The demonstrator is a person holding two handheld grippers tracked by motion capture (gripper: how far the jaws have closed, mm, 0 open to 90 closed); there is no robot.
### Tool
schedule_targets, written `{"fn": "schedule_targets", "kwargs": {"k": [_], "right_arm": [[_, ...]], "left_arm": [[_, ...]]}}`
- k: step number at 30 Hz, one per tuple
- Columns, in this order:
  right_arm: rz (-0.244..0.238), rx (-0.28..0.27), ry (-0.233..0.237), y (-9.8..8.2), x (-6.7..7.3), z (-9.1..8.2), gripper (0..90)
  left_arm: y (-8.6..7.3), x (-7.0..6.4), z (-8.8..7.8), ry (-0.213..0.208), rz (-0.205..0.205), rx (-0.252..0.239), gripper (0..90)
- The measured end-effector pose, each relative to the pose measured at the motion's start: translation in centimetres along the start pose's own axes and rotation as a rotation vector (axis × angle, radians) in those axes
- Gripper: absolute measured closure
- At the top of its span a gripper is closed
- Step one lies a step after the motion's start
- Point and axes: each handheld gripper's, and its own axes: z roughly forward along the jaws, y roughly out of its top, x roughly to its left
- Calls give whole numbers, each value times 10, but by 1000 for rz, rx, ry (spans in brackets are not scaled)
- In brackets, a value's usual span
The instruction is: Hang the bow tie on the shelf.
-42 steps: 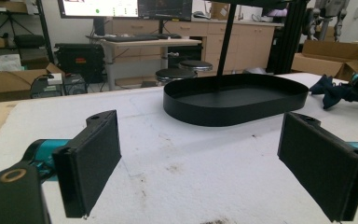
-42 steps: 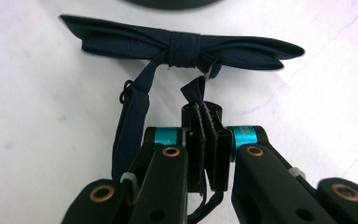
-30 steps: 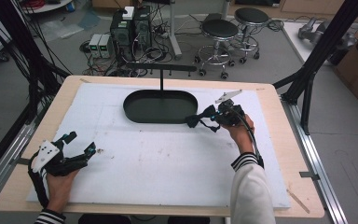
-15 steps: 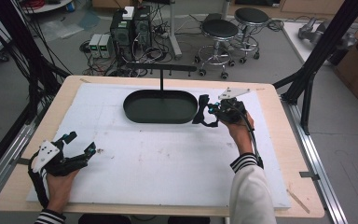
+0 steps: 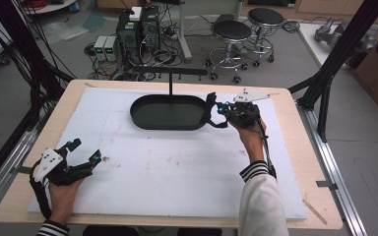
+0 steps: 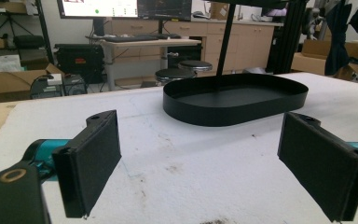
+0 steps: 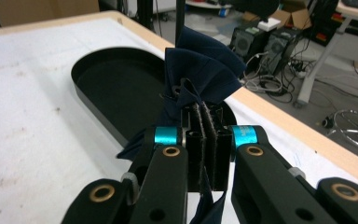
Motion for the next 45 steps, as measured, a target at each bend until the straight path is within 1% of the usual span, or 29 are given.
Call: {"fn": "schedule_targets", "kwargs": {"k": [3, 6, 7, 11, 14, 16, 17, 18, 19, 21, 24, 30, 32, 37, 39, 40, 41, 43, 45], "right_arm": [[0, -23, 3, 3, 1, 1, 878], [-3, -35, 1, 4, 2, 2, 878], [-4, -47, 1, 6, 3, 2, 879], [1, -54, 12, 9, 4, 5, 878], [-2, -76, 23, 17, 6, 10, 878], [-4, -72, 27, 22, 6, 13, 878], [-4, -72, 27, 22, 6, 13, 878], [-18, -95, 20, 27, 9, 15, 878], [-20, -101, 20, 28, 9, 17, 878], [-10, -84, 34, 31, 10, 20, 878], [-21, -89, 30, 33, 12, 23, 878], [-27, -98, 48, 44, 17, 34, 878], [-27, -105, 47, 45, 18, 35, 878], [-32, -109, 61, 55, 25, 46, 878], [-38, -110, 58, 56, 26, 48, 878], [-36, -112, 62, 61, 28, 51, 878], [-36, -112, 62, 61, 28, 51, 878], [-44, -122, 62, 66, 32, 57, 878], [-44, -116, 65, 69, 33, 60, 878]], "left_arm": [[0, 0, 0, 0, 0, 0, 134], [0, 0, 0, 1, 1, 1, 134], [0, 0, 0, 1, 0, 1, 134], [0, 0, 0, 0, 1, 2, 135], [0, 0, 0, 0, -1, 0, 135], [0, 0, 0, 0, -2, 0, 134], [0, 0, 0, 1, -2, 0, 134], [0, 0, 0, 0, -2, 0, 134], [0, 0, 0, 0, -2, 0, 135], [0, 0, 0, 0, -3, 0, 135], [0, 0, 0, 1, -4, 0, 135], [0, 1, 0, 1, -6, 2, 134], [0, 1, 0, 1, -6, 1, 134], [0, 1, 0, 1, -7, 1, 134], [0, 1, 0, 1, -7, 1, 134], [0, 1, 0, 1, -6, 1, 134], [0, 1, 0, 1, -6, 0, 134], [0, 1, 0, 1, -7, 1, 134], [0, 1, 0, 1, -6, 1, 134]]}}
